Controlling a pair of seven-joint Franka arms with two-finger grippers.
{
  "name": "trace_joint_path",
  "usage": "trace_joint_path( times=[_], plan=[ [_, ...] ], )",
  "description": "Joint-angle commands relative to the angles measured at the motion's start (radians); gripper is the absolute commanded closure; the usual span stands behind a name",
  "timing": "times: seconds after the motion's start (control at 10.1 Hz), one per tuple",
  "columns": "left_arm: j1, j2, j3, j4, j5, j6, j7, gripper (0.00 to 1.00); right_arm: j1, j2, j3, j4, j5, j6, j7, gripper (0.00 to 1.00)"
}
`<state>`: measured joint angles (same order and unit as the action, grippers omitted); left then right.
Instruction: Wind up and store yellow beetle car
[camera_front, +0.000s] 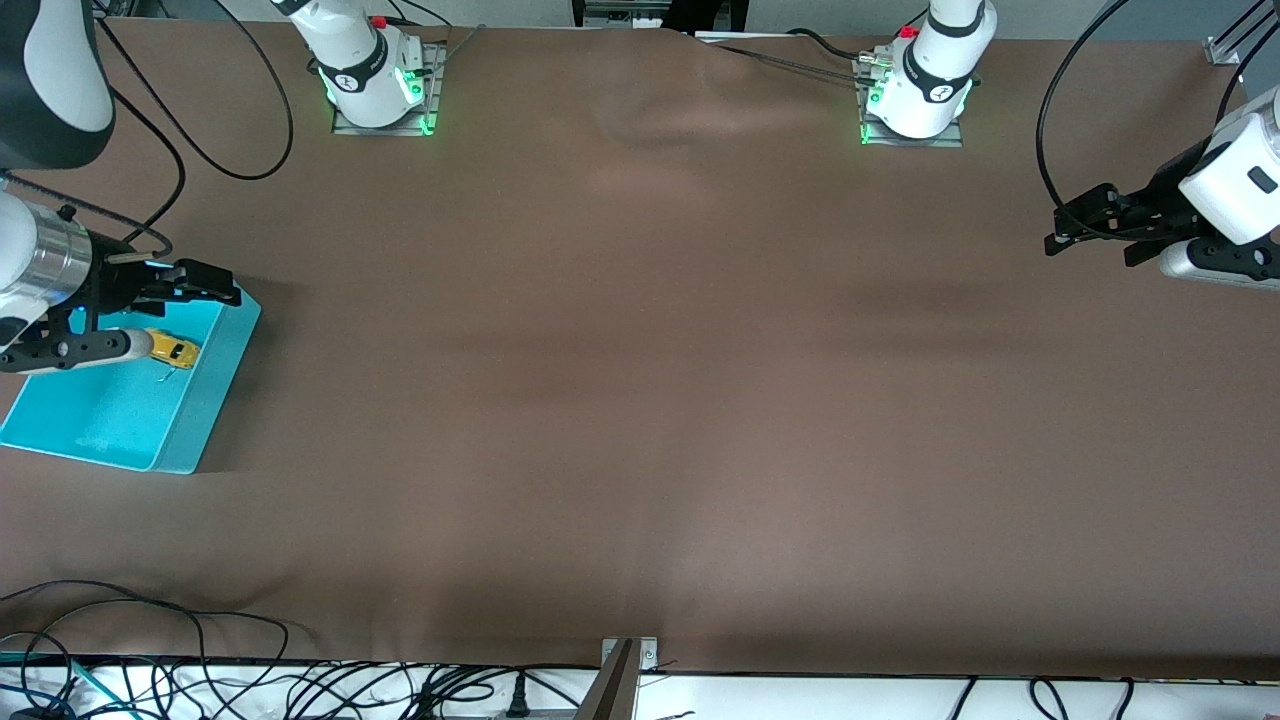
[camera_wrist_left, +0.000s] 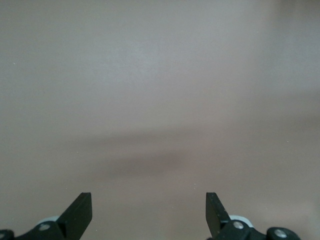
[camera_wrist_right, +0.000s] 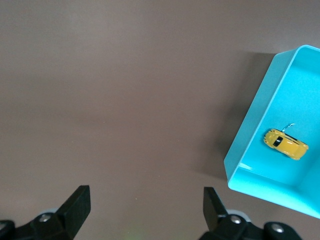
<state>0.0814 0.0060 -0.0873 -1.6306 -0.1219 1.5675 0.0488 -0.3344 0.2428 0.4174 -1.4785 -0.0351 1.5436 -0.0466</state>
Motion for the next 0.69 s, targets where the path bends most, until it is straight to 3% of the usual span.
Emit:
trace_joint_path(
  times=[0.0,0.1,0.3,0.6],
  plan=[
    [0.008,0.011,0.001,0.026,-0.032,-0.015,-0.004,0.00,0.000,-0.095,-0.006,-0.069,-0.005,0.004,0.017,0.00],
    [0.011,0.011,0.001,0.026,-0.032,-0.015,-0.003,0.00,0.029,-0.147,-0.043,-0.125,-0.003,0.039,0.020,0.00],
    [0.009,0.009,0.001,0.028,-0.032,-0.015,-0.003,0.00,0.139,-0.201,-0.194,-0.170,0.000,0.062,0.021,0.00],
    [0.009,0.009,0.000,0.028,-0.032,-0.015,0.000,0.00,0.247,-0.250,-0.320,-0.206,-0.002,0.049,0.045,0.00]
  ],
)
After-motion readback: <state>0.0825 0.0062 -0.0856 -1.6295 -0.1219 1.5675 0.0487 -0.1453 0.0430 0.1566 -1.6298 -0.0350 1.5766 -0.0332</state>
